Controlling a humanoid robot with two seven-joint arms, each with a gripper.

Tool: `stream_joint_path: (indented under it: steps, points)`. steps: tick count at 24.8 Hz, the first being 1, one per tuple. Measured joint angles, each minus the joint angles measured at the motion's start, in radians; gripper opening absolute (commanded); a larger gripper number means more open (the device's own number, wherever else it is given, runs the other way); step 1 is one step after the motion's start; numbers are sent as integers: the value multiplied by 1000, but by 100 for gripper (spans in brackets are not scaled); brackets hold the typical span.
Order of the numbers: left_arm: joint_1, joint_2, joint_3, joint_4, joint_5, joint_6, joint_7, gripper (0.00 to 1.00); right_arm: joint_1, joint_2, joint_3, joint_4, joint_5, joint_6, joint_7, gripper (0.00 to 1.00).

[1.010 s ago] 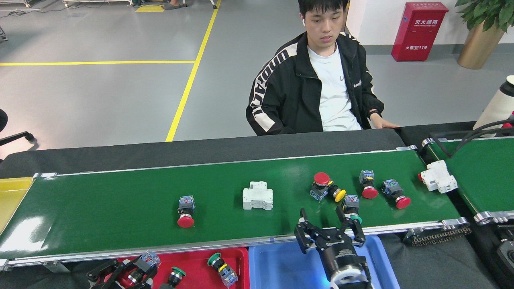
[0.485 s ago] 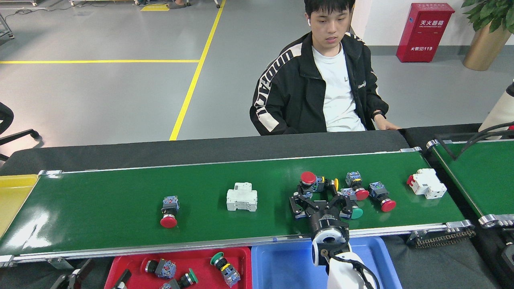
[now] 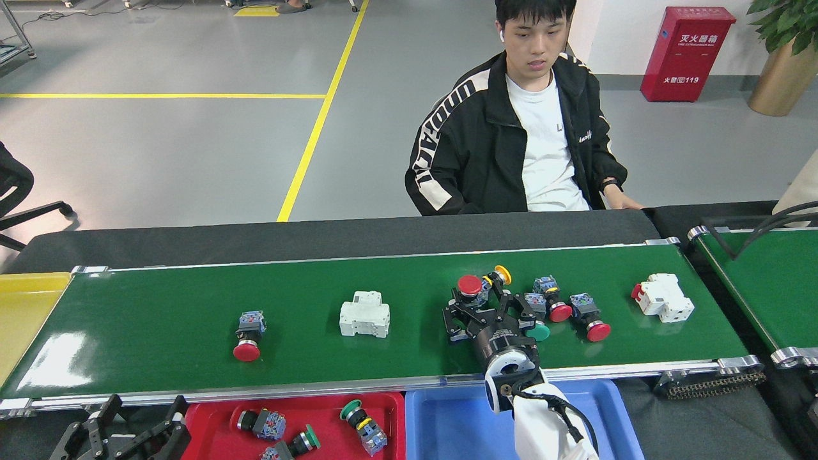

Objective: Pick switch part from conveyor to tray
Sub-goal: 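Grasp a red-capped button with the right gripper and lift it, then release the button into the red tray and return the right gripper to the belt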

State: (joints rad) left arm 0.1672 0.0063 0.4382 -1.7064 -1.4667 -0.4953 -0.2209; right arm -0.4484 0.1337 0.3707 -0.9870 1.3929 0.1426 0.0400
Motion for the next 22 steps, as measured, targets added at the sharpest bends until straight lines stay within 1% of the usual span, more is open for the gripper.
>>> stream_joint_path:
  steps: [2,4,6,7,10,12,15,16,17,18,19,20,21,22]
  points:
    - [-26,2,-63,19,-8,42,-3,100,-1,0,1,-1,-2,-23,3,2]
    - [-74,6,-114,68,-21,86,-5,100,-1,0,2,-10,-20,-47,11,2]
    - [-135,9,-133,129,-37,107,-5,100,0,0,2,-24,-32,-60,19,2]
    - [-163,10,-136,163,-45,115,-7,100,2,-3,2,-47,-34,-66,22,2]
    - [-241,25,-138,271,-52,125,-9,100,37,-21,2,-188,-36,-115,31,2]
    - [-267,57,-138,325,-52,129,-5,99,97,-31,2,-301,-36,-177,41,2]
    - [-277,107,-139,395,-59,132,12,83,222,-31,11,-470,-36,-336,50,4]
    - [-281,121,-140,418,-60,133,25,73,262,-31,20,-503,-35,-404,53,6]
    - [-288,135,-142,437,-60,133,35,55,291,-31,36,-521,-33,-463,56,6]
    - [-295,148,-143,454,-60,129,45,23,309,-31,60,-528,-30,-512,57,11]
    - [-301,160,-144,470,-59,126,51,12,319,-31,96,-530,-28,-551,58,36]
    - [-312,168,-144,485,-57,123,53,6,321,-31,148,-530,-28,-576,61,79]
    - [-320,174,-144,496,-51,121,54,5,321,-28,191,-530,-27,-586,70,99]
    - [-323,177,-143,500,-43,116,55,4,326,-20,233,-529,-26,-587,84,99]
